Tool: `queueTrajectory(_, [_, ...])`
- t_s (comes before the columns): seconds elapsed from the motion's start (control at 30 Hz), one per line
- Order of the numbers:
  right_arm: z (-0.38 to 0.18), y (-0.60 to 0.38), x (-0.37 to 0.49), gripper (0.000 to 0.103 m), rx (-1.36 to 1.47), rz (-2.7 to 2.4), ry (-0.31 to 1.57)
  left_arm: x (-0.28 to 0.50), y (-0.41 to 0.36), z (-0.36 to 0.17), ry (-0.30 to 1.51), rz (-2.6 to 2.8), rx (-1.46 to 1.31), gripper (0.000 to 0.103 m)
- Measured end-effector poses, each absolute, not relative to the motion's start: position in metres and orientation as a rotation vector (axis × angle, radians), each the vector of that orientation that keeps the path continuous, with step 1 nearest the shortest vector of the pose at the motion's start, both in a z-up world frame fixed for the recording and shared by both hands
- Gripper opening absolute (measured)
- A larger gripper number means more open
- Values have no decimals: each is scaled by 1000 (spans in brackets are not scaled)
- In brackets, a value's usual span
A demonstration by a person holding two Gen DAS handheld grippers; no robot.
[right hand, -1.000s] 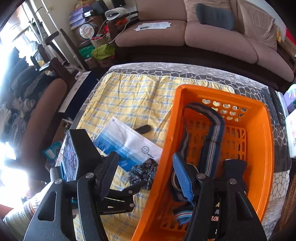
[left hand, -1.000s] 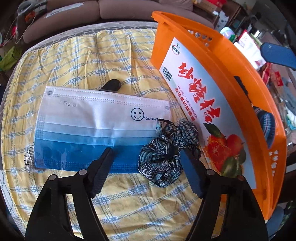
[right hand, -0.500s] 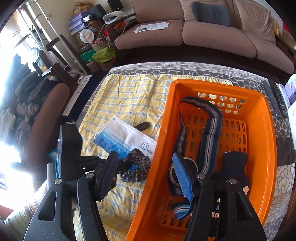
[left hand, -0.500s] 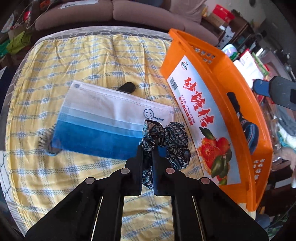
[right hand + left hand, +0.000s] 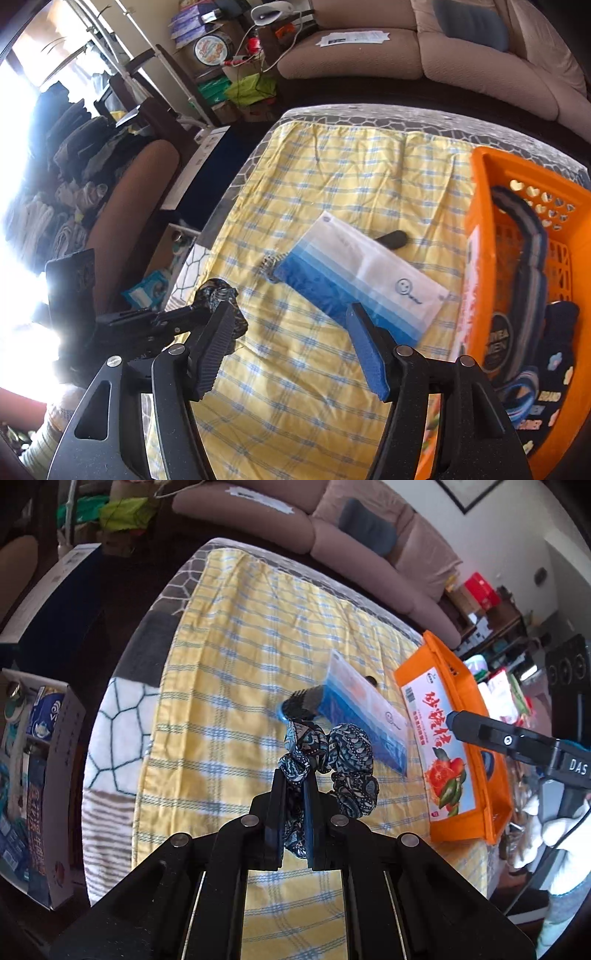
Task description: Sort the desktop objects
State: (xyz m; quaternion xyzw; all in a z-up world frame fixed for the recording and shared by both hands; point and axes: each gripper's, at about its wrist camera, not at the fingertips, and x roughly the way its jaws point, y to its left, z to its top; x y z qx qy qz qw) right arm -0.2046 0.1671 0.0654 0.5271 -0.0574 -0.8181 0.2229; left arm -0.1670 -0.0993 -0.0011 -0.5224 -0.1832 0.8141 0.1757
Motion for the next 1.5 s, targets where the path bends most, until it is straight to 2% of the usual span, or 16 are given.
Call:
queueTrajectory(0.33, [18, 129, -230, 65, 1523, -2182, -307, -174, -126, -26, -734, 2274, -1437, 8])
queueTrajectory(0.53, [6, 142, -240, 65, 1526, -2199, -382, -185, -115, -33, -725, 2229, -1437, 8])
queueTrajectory(0.63, [17, 153, -262, 66, 1529, -2269, -273, -186, -100, -35, -730, 2174, -1433, 8])
queueTrajectory(0.77, [22, 147, -295, 71, 1583, -2294, 19, -192, -79, -43, -707, 2125, -1456, 8])
queueTrajectory(0.9, [-2, 141, -318, 71, 1678, -2221, 122, -197, -71, -48, -703, 2079, -1468, 8])
queueTrajectory(1.1, [-23, 147, -330, 72, 1736, -2183, 164, -207, -69, -43, -708, 2082, -1450, 9])
queueTrajectory(1.5, [-22, 156, -315, 71, 1748, -2124, 26, -215, -82, -48, -735, 2109, -1478, 9])
